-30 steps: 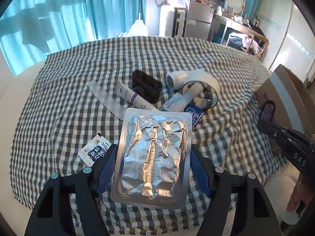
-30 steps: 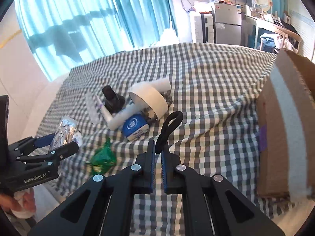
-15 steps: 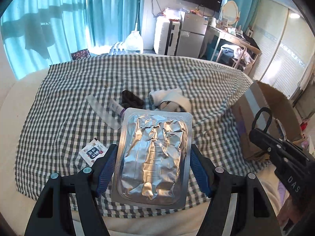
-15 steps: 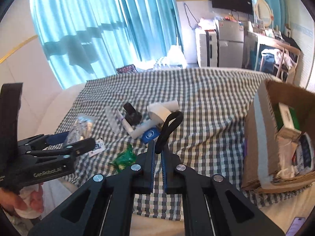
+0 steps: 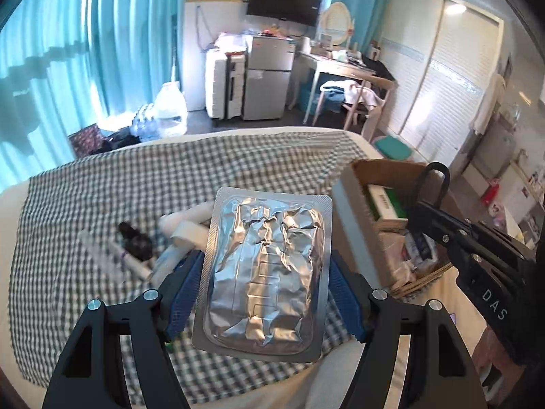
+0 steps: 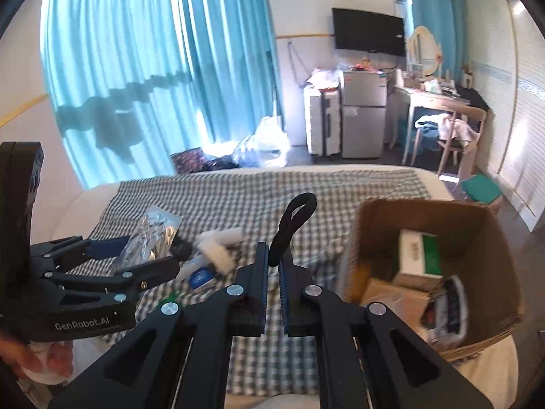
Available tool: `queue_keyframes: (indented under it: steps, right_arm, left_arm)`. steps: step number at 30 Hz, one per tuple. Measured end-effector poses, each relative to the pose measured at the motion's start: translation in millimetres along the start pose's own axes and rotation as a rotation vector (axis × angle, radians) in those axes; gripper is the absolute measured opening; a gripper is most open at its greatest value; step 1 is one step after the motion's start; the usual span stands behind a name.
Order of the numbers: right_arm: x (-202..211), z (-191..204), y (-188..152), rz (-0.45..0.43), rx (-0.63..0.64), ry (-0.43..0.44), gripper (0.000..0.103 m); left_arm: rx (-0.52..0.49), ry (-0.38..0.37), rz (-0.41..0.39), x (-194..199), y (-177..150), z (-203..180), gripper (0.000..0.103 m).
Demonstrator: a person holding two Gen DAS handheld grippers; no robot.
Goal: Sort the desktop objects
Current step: 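Lift the blister pack and hair tie and carry them over the cardboard box, then open both tools to drop the blister pack and hair tie into the box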
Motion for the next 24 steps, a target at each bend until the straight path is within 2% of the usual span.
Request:
queue_keyframes:
  steps: [4, 9, 14, 18, 20, 21, 22, 23, 24]
  right_arm:
    - [5.2, -46.3, 2.6, 0.01, -0.021, -0.066, 0.006]
    - [2.0, -110.1, -9.6, 0.063, -0.072, -0.164, 0.006]
    - [-11.5, -159.5, -27.4, 0.131, -0.156, -0.218, 0.006]
    - [-20.0, -177.2, -38.1, 0.162, -0.169, -0.247, 0.006]
    - [-21.1, -189.5, -42.4, 0.172, -0.174, -0.306, 0.018]
    - [-20.8, -195.4, -45.7, 0.176, -0.171, -0.335, 0.04]
    - [-20.9, -198.2, -47.3, 0.179, -0.169, -0.347, 0.057]
    - [-20.4, -199.6, -48.5, 0.177, -0.171, -0.344, 0.06]
    - [-18.7, -201.5, -49.7, 0.172, -0.176, -0.343, 0.061]
  left_arm:
    - [-0.041, -0.081, 0.006, -17.3, 18.2, -53.4, 0.073]
    - [-0.105, -0.124, 0.014, -44.3, 34.8, -107.0, 0.073]
    - [-0.091, -0.164, 0.044, -74.1, 42.5, -143.8, 0.073]
    - [-0.111, -0.161, 0.06, -93.5, 40.8, -162.4, 0.073]
    - [-0.113, -0.168, 0.067, -102.2, 38.9, -168.3, 0.073]
    - [-0.114, -0.17, 0.073, -105.5, 36.3, -171.2, 0.073]
    - [-0.114, -0.174, 0.084, -108.9, 34.0, -171.4, 0.074]
    - [-0.108, -0.174, 0.091, -111.6, 32.5, -170.1, 0.076]
    - [-0.103, -0.183, 0.101, -113.8, 30.3, -171.5, 0.082]
Point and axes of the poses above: each gripper's, at about its wrist camera, not at the fingertips, and x roughly against the way its jaws point, z to its left, y to its top, the point moved 9 cm from there along -x, roughly the way its jaws point, and after that the axes turned 2 degrees about z, right-handed, at the moved point
